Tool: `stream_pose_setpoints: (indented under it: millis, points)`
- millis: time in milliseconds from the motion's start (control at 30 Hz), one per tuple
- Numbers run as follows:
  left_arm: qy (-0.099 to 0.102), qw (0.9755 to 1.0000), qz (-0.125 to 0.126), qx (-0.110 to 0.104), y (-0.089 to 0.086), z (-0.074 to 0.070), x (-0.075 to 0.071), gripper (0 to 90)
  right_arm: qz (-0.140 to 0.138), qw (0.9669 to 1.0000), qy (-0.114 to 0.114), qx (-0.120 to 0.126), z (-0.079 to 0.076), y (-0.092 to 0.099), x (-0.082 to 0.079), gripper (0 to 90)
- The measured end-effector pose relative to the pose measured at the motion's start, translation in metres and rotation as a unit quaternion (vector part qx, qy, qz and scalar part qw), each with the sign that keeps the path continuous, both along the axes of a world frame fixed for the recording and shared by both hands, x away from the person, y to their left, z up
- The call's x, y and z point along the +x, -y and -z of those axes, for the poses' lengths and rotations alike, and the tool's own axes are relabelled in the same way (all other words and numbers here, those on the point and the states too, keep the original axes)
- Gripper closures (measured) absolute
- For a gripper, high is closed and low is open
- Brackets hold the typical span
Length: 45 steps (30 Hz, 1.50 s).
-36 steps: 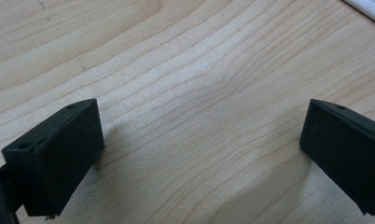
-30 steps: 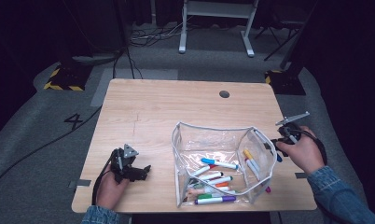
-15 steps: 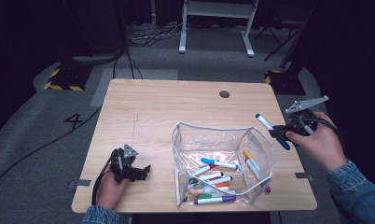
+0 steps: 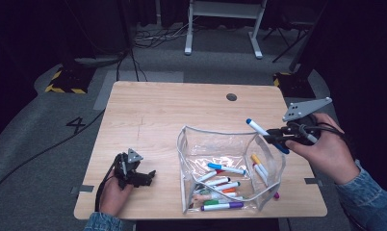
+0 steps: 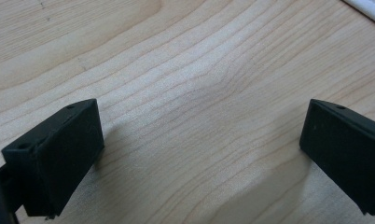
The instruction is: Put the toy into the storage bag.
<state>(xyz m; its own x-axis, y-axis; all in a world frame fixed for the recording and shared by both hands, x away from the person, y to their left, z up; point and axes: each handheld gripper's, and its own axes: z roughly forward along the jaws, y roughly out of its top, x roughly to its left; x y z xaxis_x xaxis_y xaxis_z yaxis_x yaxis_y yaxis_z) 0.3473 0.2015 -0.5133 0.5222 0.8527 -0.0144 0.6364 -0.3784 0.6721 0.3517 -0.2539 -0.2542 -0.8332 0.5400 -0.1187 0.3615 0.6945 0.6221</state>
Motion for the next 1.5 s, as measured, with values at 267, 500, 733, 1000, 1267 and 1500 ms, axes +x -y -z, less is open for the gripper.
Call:
stream_pose_setpoints:
  millis: [267,500,733,1000,1267,1500]
  points:
    - [-0.001,1.0,-0.001,0.0,0.0,0.0,0.0,0.0,-0.063,0.998,-0.005,-0.007,0.0,-0.032,-0.012,76.7]
    - [0.0,1.0,0.0,0.0,0.0,0.0,0.0,0.0,-0.109,0.9936,-0.018,-0.021,0.01,-0.057,-0.017,76.7]
    - [0.0,1.0,0.0,0.0,0.0,0.0,0.0,0.0,-0.156,0.9856,-0.041,-0.05,0.026,-0.082,-0.019,76.7]
    - [-0.001,1.0,0.0,0.0,0.0,0.0,0.0,0.0,-0.186,0.9762,-0.081,-0.076,0.05,-0.103,-0.02,76.7]
    - [-0.001,1.0,0.0,0.0,0.0,0.0,0.0,0.0,-0.21,0.9644,-0.112,-0.116,0.069,-0.118,-0.021,76.7]
    - [-0.001,1.0,0.0,0.0,0.0,0.0,0.0,0.0,-0.224,0.9537,-0.138,-0.146,0.087,-0.127,-0.02,76.7]
